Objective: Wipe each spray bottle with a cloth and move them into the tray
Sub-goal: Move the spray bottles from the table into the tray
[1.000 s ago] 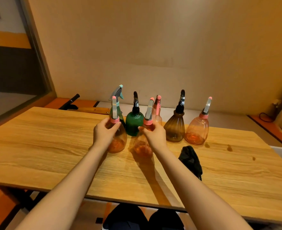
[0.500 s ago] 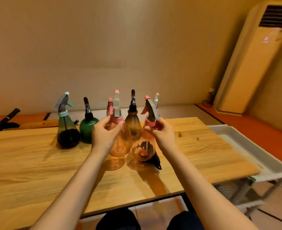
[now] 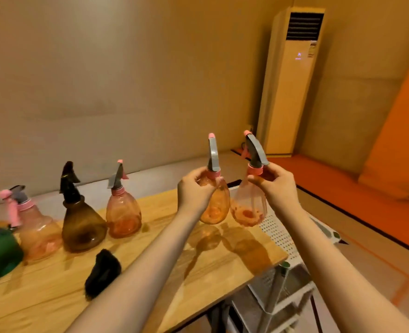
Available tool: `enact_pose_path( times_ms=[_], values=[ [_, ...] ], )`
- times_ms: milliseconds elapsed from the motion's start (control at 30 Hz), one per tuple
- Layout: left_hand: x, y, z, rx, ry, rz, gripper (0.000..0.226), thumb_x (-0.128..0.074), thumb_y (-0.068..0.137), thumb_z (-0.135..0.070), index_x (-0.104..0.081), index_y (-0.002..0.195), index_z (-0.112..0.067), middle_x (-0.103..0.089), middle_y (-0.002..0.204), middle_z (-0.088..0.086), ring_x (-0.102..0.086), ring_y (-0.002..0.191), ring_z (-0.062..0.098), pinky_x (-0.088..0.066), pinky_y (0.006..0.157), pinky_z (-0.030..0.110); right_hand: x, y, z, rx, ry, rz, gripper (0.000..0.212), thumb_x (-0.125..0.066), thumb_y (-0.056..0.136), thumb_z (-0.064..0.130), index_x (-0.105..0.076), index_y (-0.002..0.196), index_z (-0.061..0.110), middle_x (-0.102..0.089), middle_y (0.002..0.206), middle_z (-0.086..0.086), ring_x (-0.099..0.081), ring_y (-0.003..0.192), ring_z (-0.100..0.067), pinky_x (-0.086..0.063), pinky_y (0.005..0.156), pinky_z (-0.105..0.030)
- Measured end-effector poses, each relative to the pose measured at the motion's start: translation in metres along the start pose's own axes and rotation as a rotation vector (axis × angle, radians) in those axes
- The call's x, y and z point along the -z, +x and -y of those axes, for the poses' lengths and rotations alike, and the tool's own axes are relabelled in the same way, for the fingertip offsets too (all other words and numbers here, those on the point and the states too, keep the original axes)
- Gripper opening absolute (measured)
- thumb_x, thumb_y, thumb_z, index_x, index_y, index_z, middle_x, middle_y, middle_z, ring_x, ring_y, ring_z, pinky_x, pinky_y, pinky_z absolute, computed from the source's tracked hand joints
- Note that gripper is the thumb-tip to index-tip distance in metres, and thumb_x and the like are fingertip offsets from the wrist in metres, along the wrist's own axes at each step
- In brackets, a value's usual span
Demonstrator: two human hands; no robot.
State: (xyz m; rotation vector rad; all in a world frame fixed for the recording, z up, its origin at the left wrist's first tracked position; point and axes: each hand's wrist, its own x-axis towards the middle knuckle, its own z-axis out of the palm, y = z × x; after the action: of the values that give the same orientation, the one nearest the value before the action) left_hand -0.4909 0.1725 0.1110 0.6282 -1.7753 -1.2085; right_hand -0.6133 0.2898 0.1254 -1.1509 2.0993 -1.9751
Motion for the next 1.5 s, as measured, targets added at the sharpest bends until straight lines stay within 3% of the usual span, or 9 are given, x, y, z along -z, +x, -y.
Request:
enact_pose_path(
  times_ms=[267, 367, 533, 667, 800, 900, 1200, 1367, 1500],
  values=[
    [-0.151, 0.090, 0.064, 0.214, -0.016, 0.068, 0.022, -0.077, 0.079, -0.014, -0.060, 0.078, -0.028, -0.061, 0.080, -0.014, -0.057, 0.082, 0.008, -0.044, 0.075, 0.025, 0.070, 0.123, -0.120, -0.097, -0.115, -0.073, 0.037, -0.071, 0.075, -0.002, -0.066, 0.110, 0.009, -0.064, 0.089, 0.008, -0.057, 0.081, 0.000, -0.048, 0.074, -0.012],
    [-0.184, 0.116, 0.100, 0.238, 0.041, 0.105, 0.014, -0.077, 0.080, -0.013, -0.066, 0.087, -0.019, -0.065, 0.084, -0.006, -0.061, 0.087, 0.015, -0.049, 0.077, 0.031, 0.073, 0.156, -0.165, -0.141, -0.147, -0.046, 0.037, -0.071, 0.075, -0.002, -0.067, 0.108, 0.013, -0.065, 0.096, 0.004, -0.058, 0.086, -0.005, -0.048, 0.081, -0.021],
    [-0.221, 0.151, 0.155, 0.301, 0.139, 0.151, 0.021, -0.076, 0.079, -0.013, -0.062, 0.093, -0.018, -0.064, 0.090, -0.002, -0.062, 0.091, 0.018, -0.052, 0.081, 0.036, 0.057, 0.192, -0.228, -0.203, -0.170, 0.004, 0.033, -0.069, 0.076, -0.002, -0.067, 0.104, 0.014, -0.062, 0.083, 0.009, -0.056, 0.075, 0.002, -0.043, 0.064, -0.007],
    [-0.227, 0.167, 0.184, 0.337, 0.190, 0.192, 0.026, -0.076, 0.080, -0.012, -0.062, 0.101, -0.013, -0.060, 0.091, -0.006, -0.055, 0.086, 0.010, -0.047, 0.073, 0.025, 0.036, 0.206, -0.265, -0.227, -0.171, 0.055, 0.036, -0.071, 0.075, -0.001, -0.065, 0.109, 0.010, -0.062, 0.092, 0.004, -0.057, 0.090, -0.013, -0.040, 0.065, -0.006],
    [-0.225, 0.176, 0.205, 0.432, 0.170, 0.154, 0.024, -0.078, 0.077, -0.006, -0.063, 0.087, -0.023, -0.068, 0.093, -0.001, -0.065, 0.093, 0.021, -0.056, 0.085, 0.044, 0.020, 0.206, -0.293, -0.251, -0.148, 0.091, 0.038, -0.070, 0.076, -0.002, -0.065, 0.112, 0.009, -0.061, 0.092, 0.004, -0.055, 0.086, -0.010, -0.039, 0.070, -0.011],
    [-0.228, 0.179, 0.209, 0.438, 0.226, 0.212, 0.026, -0.079, 0.076, -0.008, -0.066, 0.095, -0.021, -0.065, 0.091, -0.006, -0.064, 0.094, 0.019, -0.057, 0.085, 0.044, 0.015, 0.200, -0.307, -0.239, -0.130, 0.098, 0.036, -0.067, 0.079, -0.002, -0.064, 0.113, 0.010, -0.063, 0.094, 0.002, -0.059, 0.084, -0.010, -0.043, 0.064, -0.008],
    [-0.240, 0.189, 0.219, 0.465, 0.306, 0.279, 0.033, -0.076, 0.077, -0.005, -0.061, 0.105, -0.016, -0.063, 0.102, 0.001, -0.060, 0.098, 0.021, -0.055, 0.078, 0.033, 0.027, 0.211, -0.339, -0.314, -0.173, 0.108, 0.054, -0.072, 0.073, -0.003, -0.057, 0.124, 0.008, -0.062, 0.108, 0.000, -0.056, 0.104, -0.017, -0.044, 0.085, -0.021],
    [-0.244, 0.194, 0.224, 0.459, 0.324, 0.294, 0.034, -0.079, 0.075, -0.006, -0.066, 0.104, -0.016, -0.067, 0.103, 0.003, -0.063, 0.098, 0.023, -0.056, 0.087, 0.044, 0.025, 0.214, -0.350, -0.302, -0.176, 0.141, 0.052, -0.075, 0.072, 0.000, -0.059, 0.120, 0.010, -0.063, 0.111, -0.004, -0.054, 0.103, -0.015, -0.042, 0.092, -0.028],
    [-0.245, 0.196, 0.227, 0.411, 0.339, 0.304, 0.032, -0.078, 0.077, -0.008, -0.066, 0.105, -0.018, -0.066, 0.104, -0.001, -0.061, 0.097, 0.018, -0.056, 0.077, 0.033, 0.021, 0.215, -0.360, -0.289, -0.140, 0.094, 0.057, -0.075, 0.072, 0.000, -0.058, 0.124, 0.014, -0.063, 0.115, -0.004, -0.055, 0.108, -0.018, -0.043, 0.097, -0.033]
  ],
)
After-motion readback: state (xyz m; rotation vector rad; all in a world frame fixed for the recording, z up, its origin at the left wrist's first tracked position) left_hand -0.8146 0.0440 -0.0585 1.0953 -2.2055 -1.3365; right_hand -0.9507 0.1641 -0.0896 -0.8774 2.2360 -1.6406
